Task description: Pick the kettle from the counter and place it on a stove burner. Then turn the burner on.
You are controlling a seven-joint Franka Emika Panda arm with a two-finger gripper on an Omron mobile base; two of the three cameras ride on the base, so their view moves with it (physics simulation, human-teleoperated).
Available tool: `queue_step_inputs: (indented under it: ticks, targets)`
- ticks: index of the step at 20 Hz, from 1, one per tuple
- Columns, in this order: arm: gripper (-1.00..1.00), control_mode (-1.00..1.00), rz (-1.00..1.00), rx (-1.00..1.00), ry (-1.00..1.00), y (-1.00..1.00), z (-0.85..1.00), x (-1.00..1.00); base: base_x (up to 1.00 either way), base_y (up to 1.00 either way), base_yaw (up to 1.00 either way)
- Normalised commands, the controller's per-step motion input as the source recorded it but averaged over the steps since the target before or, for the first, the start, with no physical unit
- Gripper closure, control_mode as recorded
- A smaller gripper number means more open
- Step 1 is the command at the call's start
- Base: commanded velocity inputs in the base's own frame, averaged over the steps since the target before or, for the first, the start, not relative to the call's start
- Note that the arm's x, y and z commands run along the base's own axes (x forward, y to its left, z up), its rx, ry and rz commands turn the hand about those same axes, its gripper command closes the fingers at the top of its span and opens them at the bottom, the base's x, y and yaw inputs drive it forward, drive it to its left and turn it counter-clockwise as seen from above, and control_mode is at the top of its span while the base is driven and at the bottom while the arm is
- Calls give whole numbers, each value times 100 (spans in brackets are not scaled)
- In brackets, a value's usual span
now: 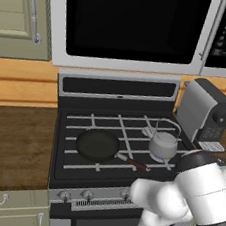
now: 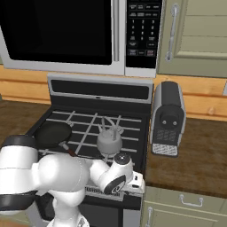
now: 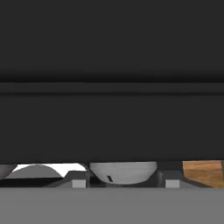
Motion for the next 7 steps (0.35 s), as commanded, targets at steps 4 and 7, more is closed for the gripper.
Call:
queue_step_inputs:
  ticks: [4, 7]
  targets:
    - [100, -100, 0, -25, 0, 88, -71, -57, 0, 0, 0]
    - [100, -100, 0, -31, 0, 100, -84, -56, 0, 0, 0]
